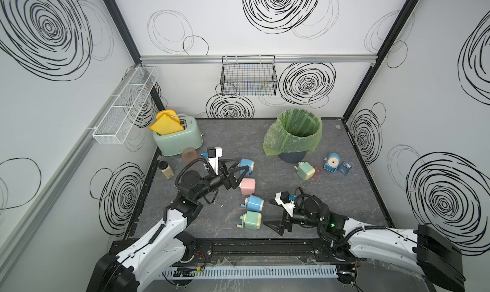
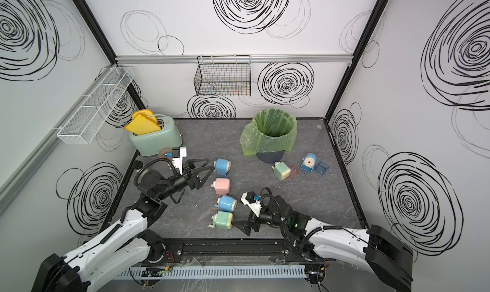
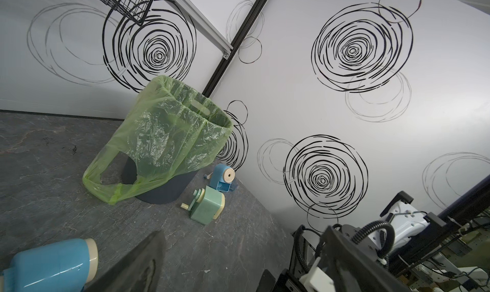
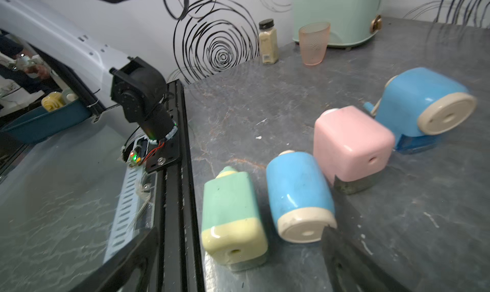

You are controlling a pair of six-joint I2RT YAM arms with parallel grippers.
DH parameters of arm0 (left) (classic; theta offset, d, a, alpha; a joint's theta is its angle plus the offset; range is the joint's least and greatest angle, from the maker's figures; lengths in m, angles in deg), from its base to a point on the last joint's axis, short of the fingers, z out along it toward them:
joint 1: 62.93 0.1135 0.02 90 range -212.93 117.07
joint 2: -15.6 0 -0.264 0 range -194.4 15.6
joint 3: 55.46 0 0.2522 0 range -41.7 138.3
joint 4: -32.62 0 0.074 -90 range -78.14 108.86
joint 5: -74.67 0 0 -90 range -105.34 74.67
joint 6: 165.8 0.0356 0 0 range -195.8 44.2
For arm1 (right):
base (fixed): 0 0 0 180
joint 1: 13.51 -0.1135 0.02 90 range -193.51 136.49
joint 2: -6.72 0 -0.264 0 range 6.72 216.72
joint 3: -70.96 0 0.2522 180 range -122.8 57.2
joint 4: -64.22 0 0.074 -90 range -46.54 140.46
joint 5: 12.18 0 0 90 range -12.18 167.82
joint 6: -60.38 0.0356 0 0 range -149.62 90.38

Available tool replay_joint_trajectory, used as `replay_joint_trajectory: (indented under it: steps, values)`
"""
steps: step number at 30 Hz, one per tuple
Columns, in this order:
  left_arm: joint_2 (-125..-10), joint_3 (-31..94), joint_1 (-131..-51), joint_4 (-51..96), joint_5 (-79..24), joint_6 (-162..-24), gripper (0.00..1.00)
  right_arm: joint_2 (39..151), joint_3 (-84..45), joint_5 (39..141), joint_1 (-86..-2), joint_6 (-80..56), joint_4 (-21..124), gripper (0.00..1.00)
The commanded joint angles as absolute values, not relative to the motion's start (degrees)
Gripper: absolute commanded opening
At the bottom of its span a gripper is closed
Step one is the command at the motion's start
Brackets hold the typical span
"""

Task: Take out the pencil sharpener tray and clean the shavings
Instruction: Pick up the pencil sharpener from the center of the board.

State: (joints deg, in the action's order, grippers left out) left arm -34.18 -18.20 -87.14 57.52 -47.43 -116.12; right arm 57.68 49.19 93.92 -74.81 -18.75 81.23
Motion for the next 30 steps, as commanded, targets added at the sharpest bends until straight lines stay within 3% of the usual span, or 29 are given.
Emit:
replay_joint_trajectory:
  steps: [1, 15, 24, 30]
  values:
    - [-33.56, -17.77, -86.67, 59.67, -47.15, -115.83, 0.97, 59.27, 49.49, 90.94, -75.95, -20.20, 78.69, 0.99]
    - [-31.35, -17.49, -86.63, 56.34, -45.98, -114.27, 0.97, 79.83, 42.21, 89.87, -81.14, -24.63, 85.15, 0.99]
    - [-30.94, -17.62, -86.58, 56.10, -46.13, -114.12, 0.97, 85.68, 40.28, 85.58, -82.83, -25.42, 89.26, 1.00]
    - [-30.88, -17.79, -86.60, 56.18, -46.10, -114.12, 0.97, 86.10, 39.61, 84.99, -84.15, -26.32, 89.01, 0.86]
